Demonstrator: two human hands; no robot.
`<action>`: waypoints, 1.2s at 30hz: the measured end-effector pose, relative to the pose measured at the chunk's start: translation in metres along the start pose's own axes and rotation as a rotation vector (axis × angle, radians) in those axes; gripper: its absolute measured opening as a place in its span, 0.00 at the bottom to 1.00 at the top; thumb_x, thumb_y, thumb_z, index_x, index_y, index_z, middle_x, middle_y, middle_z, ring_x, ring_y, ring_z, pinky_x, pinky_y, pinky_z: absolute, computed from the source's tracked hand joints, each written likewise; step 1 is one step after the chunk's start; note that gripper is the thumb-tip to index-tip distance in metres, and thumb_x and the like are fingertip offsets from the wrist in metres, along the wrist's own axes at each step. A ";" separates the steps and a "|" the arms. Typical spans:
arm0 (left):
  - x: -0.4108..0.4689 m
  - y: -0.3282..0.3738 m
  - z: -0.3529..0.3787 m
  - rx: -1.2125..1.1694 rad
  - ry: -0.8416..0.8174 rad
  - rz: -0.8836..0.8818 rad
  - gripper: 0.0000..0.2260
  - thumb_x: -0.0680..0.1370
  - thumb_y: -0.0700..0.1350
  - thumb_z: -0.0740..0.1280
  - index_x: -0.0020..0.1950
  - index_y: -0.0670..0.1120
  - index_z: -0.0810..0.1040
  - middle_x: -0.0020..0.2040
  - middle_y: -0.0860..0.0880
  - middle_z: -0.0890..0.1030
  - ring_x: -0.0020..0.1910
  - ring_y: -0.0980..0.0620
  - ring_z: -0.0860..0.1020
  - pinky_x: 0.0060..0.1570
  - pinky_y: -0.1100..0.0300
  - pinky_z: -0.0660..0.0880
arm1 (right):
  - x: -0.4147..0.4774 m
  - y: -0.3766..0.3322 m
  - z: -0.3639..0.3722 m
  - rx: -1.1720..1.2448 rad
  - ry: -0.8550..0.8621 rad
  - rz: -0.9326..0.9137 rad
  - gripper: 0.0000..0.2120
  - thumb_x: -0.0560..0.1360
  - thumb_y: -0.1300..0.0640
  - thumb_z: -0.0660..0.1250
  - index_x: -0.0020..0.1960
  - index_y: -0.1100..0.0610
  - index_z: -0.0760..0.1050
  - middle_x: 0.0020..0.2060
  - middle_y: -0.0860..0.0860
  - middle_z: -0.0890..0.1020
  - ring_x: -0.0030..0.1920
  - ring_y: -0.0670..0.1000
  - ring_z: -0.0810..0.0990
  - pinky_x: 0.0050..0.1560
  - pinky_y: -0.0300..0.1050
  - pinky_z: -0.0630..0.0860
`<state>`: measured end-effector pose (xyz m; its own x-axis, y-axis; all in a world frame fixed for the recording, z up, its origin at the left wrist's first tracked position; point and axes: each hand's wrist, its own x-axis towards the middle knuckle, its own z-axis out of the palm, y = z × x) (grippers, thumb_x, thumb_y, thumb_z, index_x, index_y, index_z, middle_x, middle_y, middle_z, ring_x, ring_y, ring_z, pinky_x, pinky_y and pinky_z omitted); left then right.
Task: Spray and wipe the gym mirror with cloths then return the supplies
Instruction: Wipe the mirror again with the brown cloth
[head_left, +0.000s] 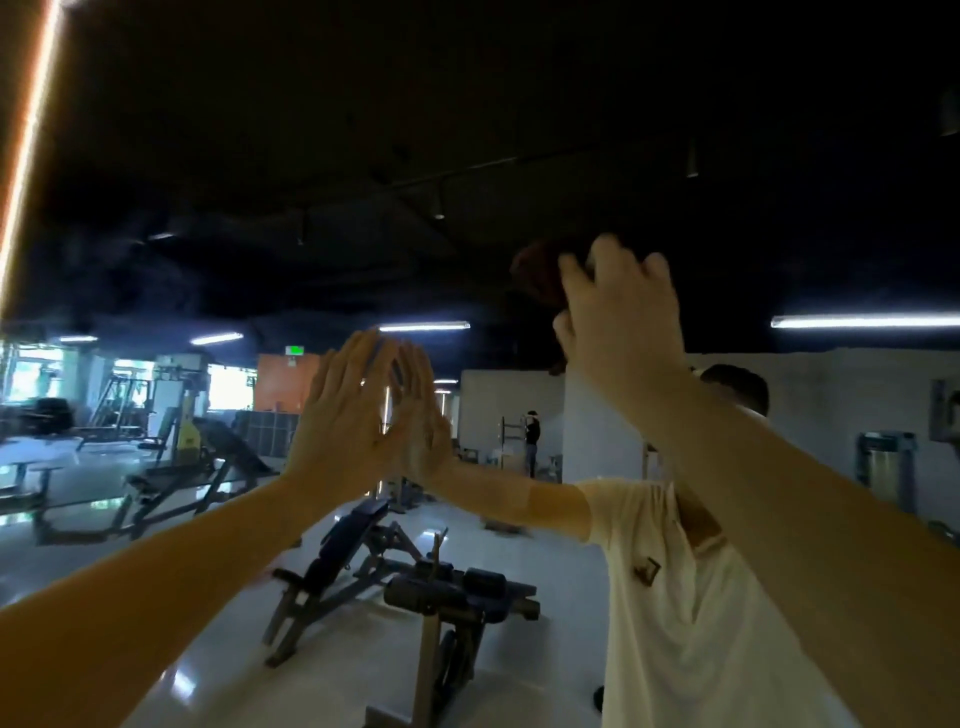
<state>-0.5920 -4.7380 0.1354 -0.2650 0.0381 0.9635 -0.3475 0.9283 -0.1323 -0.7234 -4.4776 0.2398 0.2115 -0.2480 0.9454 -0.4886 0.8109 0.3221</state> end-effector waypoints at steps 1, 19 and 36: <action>0.004 -0.008 0.005 -0.003 0.016 -0.038 0.34 0.86 0.63 0.44 0.83 0.40 0.57 0.83 0.38 0.59 0.83 0.40 0.56 0.80 0.38 0.55 | 0.012 0.000 0.001 -0.004 0.017 0.071 0.24 0.77 0.48 0.67 0.69 0.58 0.73 0.59 0.60 0.73 0.54 0.59 0.76 0.59 0.56 0.72; -0.007 -0.040 0.061 -0.170 0.074 -0.120 0.38 0.83 0.69 0.42 0.86 0.46 0.46 0.86 0.47 0.46 0.85 0.48 0.43 0.82 0.42 0.46 | 0.030 -0.040 0.014 -0.035 0.033 0.202 0.24 0.78 0.50 0.68 0.69 0.61 0.71 0.61 0.62 0.73 0.55 0.61 0.77 0.59 0.59 0.73; -0.009 -0.040 0.062 -0.189 0.093 -0.089 0.40 0.83 0.69 0.43 0.85 0.42 0.48 0.86 0.45 0.47 0.85 0.46 0.44 0.83 0.42 0.45 | 0.024 -0.075 0.021 -0.019 0.024 0.194 0.24 0.78 0.50 0.65 0.71 0.61 0.70 0.61 0.62 0.73 0.54 0.60 0.76 0.57 0.57 0.73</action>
<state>-0.6311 -4.7985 0.1176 -0.1542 -0.0213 0.9878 -0.1890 0.9819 -0.0084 -0.6996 -4.5549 0.2392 0.1350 -0.0733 0.9881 -0.5061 0.8522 0.1323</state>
